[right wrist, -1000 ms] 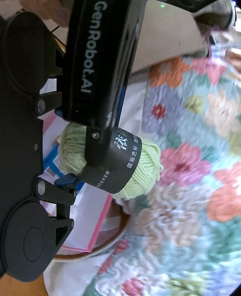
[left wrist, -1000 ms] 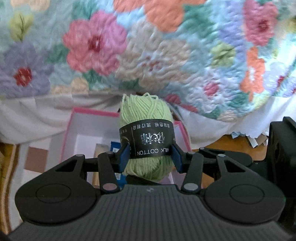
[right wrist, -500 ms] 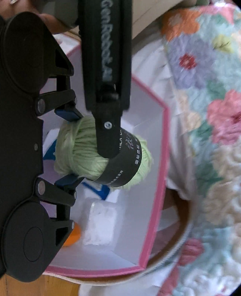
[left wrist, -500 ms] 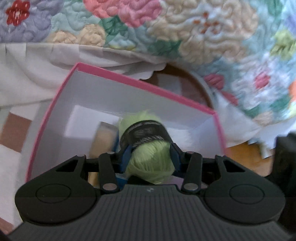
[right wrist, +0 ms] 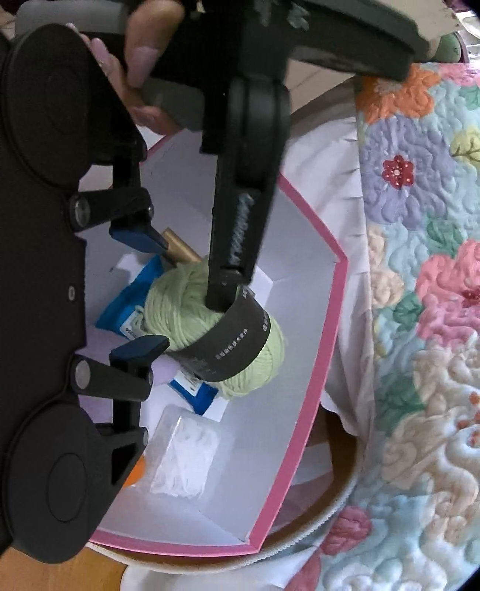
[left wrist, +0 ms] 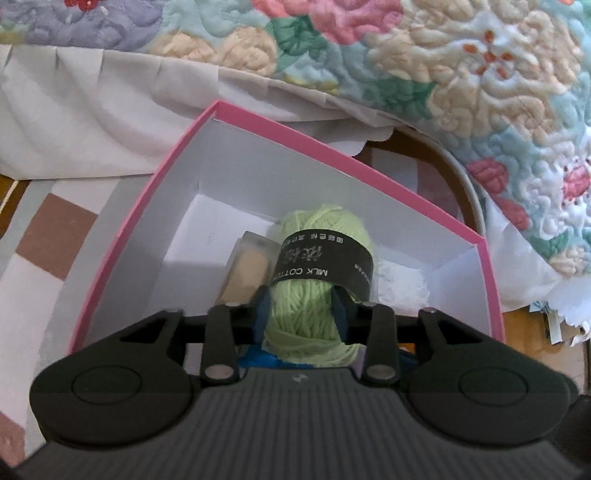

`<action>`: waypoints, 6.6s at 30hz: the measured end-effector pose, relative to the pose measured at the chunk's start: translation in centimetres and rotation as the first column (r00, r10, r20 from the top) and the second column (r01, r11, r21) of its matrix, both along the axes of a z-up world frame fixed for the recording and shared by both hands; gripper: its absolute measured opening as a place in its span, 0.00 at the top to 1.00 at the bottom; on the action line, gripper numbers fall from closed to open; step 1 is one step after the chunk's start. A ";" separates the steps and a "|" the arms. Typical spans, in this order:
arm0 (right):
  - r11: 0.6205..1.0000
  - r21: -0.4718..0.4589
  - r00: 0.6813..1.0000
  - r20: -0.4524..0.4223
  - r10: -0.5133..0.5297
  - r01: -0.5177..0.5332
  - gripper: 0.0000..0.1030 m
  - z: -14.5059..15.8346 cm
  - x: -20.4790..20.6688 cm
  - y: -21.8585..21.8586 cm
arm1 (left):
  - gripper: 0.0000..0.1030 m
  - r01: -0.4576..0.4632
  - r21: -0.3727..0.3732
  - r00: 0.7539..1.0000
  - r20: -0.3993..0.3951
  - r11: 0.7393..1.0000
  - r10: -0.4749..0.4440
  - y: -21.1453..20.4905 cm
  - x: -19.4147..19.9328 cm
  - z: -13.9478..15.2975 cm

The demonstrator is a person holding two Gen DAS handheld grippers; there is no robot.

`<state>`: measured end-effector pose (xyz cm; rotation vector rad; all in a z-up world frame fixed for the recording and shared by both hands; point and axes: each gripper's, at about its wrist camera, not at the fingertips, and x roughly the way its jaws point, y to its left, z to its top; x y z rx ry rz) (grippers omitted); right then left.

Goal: Organize objects
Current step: 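Lower the yarn ball into the pink box and open the left tool, then lift the left tool out of the pink box and back, then lower the left tool onto the white blue-printed packet and grasp it, then lift the white packet and carry it over the pink box, then lower the packet into the pink box and open the left tool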

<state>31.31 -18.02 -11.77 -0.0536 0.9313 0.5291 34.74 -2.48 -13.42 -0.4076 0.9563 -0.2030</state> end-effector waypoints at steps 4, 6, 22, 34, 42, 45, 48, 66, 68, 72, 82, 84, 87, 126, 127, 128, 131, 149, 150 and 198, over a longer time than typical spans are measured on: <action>0.996 0.052 0.998 0.004 -0.068 0.068 0.46 0.7 -1.2 -0.8 | 0.45 0.038 0.055 0.999 0.012 0.998 -0.039 0.1 -2.1 2.1; 0.989 0.100 0.994 -0.011 -0.108 0.108 0.39 1.4 -2.1 -1.5 | 0.44 0.080 0.088 0.996 -0.031 0.993 -0.078 0.2 -3.1 3.2; 0.998 0.006 0.997 0.049 -0.064 0.064 0.27 10.9 -9.0 -1.4 | 0.39 0.122 0.221 0.992 0.014 0.968 -0.128 4.0 -12.3 14.1; 0.999 -0.047 0.988 0.153 0.008 0.000 0.18 18.7 -15.4 -1.6 | 0.27 0.184 0.264 0.977 0.060 0.947 -0.207 5.5 -19.3 20.0; 0.999 -0.030 0.994 0.102 0.038 -0.036 0.10 18.7 -19.2 -2.3 | 0.08 0.215 0.252 0.967 0.078 0.944 -0.241 5.3 -23.3 19.1; 0.997 0.021 0.996 0.050 0.072 -0.073 0.10 17.7 -20.2 -2.7 | 0.04 0.223 0.274 0.966 0.067 0.935 -0.250 5.0 -24.2 18.2; 0.996 0.053 0.998 0.022 0.066 -0.067 0.10 16.7 -20.9 -3.0 | 0.00 0.240 0.261 0.966 0.033 0.935 -0.257 4.9 -24.5 17.0; 0.994 -0.030 0.994 0.024 0.107 -0.106 0.10 7.1 -20.0 -2.0 | 0.00 0.285 0.323 0.954 -0.010 0.903 -0.298 3.1 -22.1 8.5; 0.994 -0.043 0.993 0.049 0.105 -0.103 0.10 5.7 -19.8 -1.7 | 0.00 0.285 0.322 0.955 -0.015 0.903 -0.297 2.8 -21.2 7.4; 0.990 -0.098 0.991 0.075 0.109 -0.101 0.10 2.9 -19.1 -0.8 | 0.03 0.289 0.296 0.956 -0.036 0.910 -0.292 1.8 -19.2 4.8; 0.986 -0.165 0.995 0.094 0.014 0.002 0.10 -2.0 -15.3 0.3 | 0.08 0.278 0.189 0.960 -0.033 0.942 -0.277 0.3 -14.8 -0.3; 0.984 -0.177 0.994 0.112 0.000 0.020 0.10 -3.2 -14.6 0.2 | 0.08 0.265 0.171 0.964 -0.019 0.949 -0.266 0.2 -14.3 -1.1; 0.984 -0.172 0.994 0.111 -0.018 0.037 0.10 -4.5 -13.8 -0.4 | 0.09 0.266 0.161 0.963 -0.002 0.950 -0.269 0.0 -13.8 -2.1; 0.998 -0.047 0.999 0.016 -0.028 0.029 0.35 -5.9 -14.5 -0.1 | 0.65 0.313 0.033 0.946 -0.102 0.949 -0.308 -0.5 -16.1 -4.9; 0.999 -0.045 1.000 0.015 -0.025 0.025 0.35 -5.7 -14.6 -0.1 | 0.65 0.320 0.028 0.943 -0.104 0.947 -0.315 -0.5 -16.3 -4.6; 0.999 -0.045 1.000 0.015 -0.020 0.021 0.32 -5.4 -14.8 -0.1 | 0.65 0.327 0.019 0.940 -0.108 0.945 -0.324 -0.5 -16.6 -4.4; 0.999 -0.030 1.000 0.011 -0.010 0.011 0.21 -4.7 -15.5 -0.2 | 0.65 0.337 0.036 0.936 -0.117 0.941 -0.331 -0.8 -17.5 -3.7; 0.991 -0.104 0.990 0.105 0.094 -0.083 0.20 2.4 -20.6 0.1 | 0.66 0.322 0.067 0.947 -0.038 0.944 -0.320 -1.0 -23.3 5.0; 0.989 -0.114 0.987 0.122 0.104 -0.090 0.20 3.0 -20.8 0.1 | 0.66 0.321 0.081 0.947 -0.029 0.944 -0.320 -1.2 -23.5 5.8; 0.965 -0.261 0.997 0.075 -0.015 0.034 0.49 2.1 4.5 -4.4 | 0.64 0.289 -0.009 0.955 -0.062 0.957 -0.289 -8.9 5.8 2.1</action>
